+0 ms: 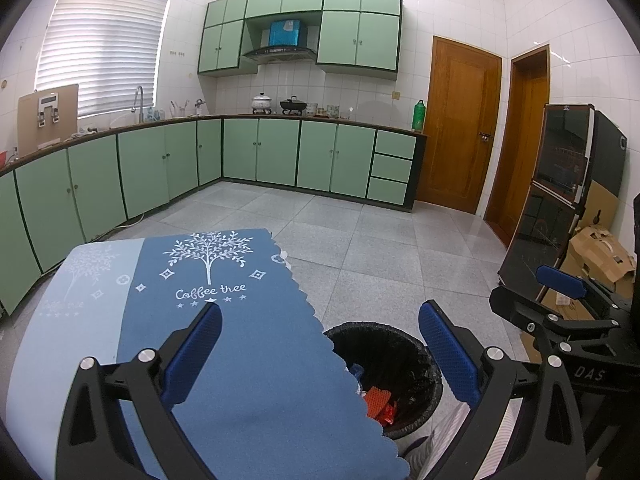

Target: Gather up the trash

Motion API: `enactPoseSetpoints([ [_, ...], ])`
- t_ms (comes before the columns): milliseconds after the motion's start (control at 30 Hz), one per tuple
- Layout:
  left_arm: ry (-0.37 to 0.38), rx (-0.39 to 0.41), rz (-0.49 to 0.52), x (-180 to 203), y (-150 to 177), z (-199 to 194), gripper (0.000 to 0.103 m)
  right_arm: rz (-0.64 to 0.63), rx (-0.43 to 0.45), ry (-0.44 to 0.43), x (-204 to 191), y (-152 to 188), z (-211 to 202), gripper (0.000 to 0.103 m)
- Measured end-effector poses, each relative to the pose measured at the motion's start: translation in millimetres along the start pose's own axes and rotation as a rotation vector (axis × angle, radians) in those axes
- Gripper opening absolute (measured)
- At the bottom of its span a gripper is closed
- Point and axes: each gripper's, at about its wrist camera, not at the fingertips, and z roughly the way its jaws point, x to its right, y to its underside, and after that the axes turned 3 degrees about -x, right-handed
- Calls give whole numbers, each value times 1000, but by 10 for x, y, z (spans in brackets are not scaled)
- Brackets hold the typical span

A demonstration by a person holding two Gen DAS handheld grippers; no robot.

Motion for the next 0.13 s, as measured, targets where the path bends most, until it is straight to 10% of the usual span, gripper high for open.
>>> enactPoseSetpoints([
  [133,0,-1,0,-1,0,2,97,1,-1,-2,18,21,4,98],
])
